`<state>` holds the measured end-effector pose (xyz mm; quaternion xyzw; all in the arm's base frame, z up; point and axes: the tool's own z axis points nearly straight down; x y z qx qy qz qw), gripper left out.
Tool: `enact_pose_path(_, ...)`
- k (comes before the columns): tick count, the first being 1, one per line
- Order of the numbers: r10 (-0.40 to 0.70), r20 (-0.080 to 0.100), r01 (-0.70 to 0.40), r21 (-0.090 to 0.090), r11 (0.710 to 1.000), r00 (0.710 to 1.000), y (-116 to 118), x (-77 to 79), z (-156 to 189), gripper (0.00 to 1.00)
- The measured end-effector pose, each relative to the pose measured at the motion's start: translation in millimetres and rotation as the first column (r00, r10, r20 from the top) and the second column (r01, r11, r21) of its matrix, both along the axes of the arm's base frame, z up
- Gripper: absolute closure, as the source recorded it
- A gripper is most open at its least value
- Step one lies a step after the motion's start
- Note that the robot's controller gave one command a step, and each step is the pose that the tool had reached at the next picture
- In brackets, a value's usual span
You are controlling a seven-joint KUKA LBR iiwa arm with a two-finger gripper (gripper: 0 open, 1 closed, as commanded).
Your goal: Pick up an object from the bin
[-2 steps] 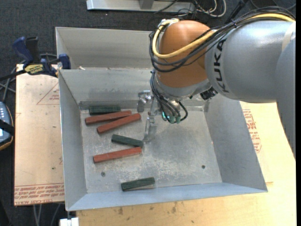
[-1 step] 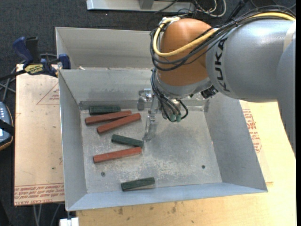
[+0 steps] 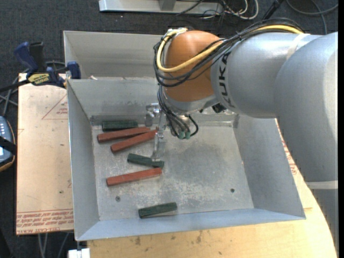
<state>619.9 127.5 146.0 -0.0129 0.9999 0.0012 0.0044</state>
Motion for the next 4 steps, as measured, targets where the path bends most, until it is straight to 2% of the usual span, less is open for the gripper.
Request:
enact_pose_path(1,0.062,-0.014,-0.062,-0.003,0.998,0.998,4.5,8.6,-32.8,0.00)
enact_pose_path(2,0.116,-0.005,-0.116,-0.002,0.993,0.993,24.3,7.2,-19.5,0.00)
enact_pose_path(3,0.089,-0.004,-0.089,0.000,0.996,0.996,31.5,-0.7,-68.9,0.00)
enact_pose_path(4,0.101,0.013,-0.102,0.005,0.995,0.995,32.3,7.3,-83.8,1.00)
